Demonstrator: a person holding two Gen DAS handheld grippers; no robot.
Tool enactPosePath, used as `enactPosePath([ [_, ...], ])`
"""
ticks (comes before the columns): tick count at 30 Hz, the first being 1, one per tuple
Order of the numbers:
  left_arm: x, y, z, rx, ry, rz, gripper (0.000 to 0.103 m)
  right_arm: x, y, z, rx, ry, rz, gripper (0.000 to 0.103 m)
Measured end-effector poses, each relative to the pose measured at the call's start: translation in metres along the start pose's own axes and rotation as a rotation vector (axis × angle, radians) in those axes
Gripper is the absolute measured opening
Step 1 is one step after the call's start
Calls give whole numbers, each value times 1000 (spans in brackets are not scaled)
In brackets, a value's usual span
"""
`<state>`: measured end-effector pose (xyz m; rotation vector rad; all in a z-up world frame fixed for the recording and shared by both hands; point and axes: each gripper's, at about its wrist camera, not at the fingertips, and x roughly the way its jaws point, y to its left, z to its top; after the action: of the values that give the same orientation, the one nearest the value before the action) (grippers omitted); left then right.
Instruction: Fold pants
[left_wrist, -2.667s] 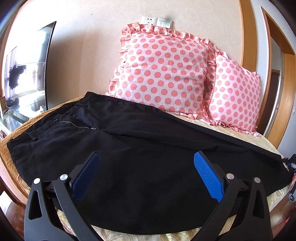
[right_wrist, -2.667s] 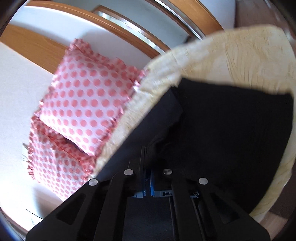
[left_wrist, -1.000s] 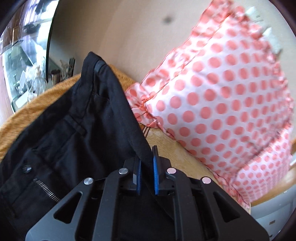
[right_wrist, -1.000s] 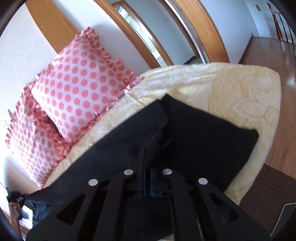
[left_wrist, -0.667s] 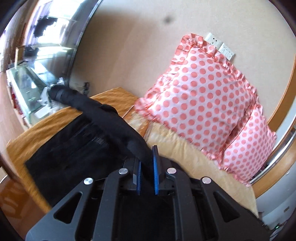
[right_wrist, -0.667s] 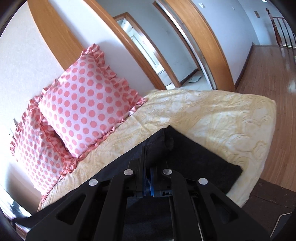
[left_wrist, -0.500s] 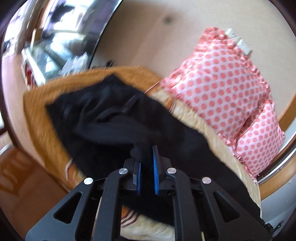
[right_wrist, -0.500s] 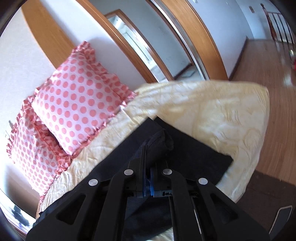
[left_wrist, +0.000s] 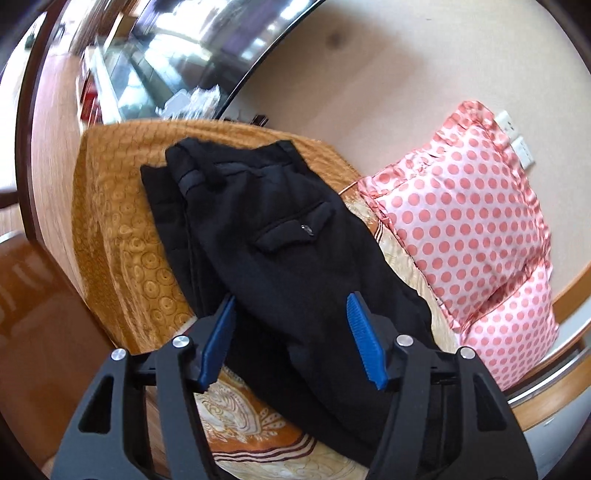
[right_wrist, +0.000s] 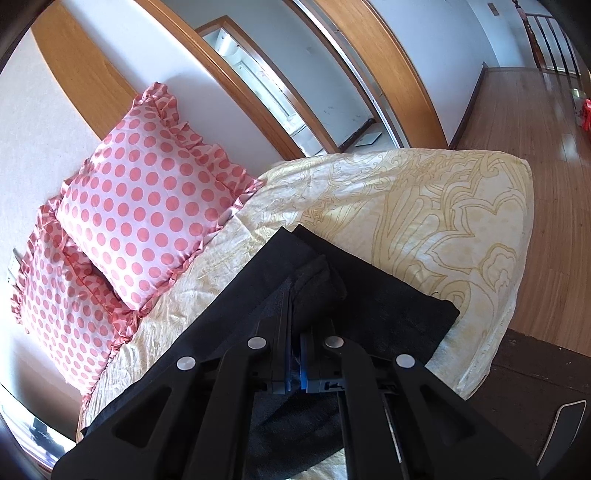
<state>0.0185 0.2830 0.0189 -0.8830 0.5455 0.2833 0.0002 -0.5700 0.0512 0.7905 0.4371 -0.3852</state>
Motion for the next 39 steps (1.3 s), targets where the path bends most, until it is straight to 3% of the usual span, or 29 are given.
enactPosePath([
  [3,5,1,4,10,-8,30,16,2,-3,3,31,0,18,3],
  [6,-1,-4,4,55,-24,33,7,0,-7,13,82,-18,59,3],
  [10,-19,-12,-5,111,-51,17,7,-10,-6,23,72,-48,53,3],
  [13,-16,-7,-11,128,-40,54,7,6,-20,14,102,30,-18,3],
  [15,-16,-1,-15,116,-30,64,7,4,-30,6,143,37,-16,3],
  [23,-9,-5,-22,213,-52,126,8,5,-29,0,74,43,-58,3],
  [30,-9,-6,-22,240,-50,126,17,4,-29,-1,48,53,-77,3],
  [35,-17,-9,-22,285,-81,141,20,-24,-12,0,-17,-40,-66,3],
  [39,-10,-11,-19,306,-69,155,16,-36,-9,5,-24,-69,-66,3],
])
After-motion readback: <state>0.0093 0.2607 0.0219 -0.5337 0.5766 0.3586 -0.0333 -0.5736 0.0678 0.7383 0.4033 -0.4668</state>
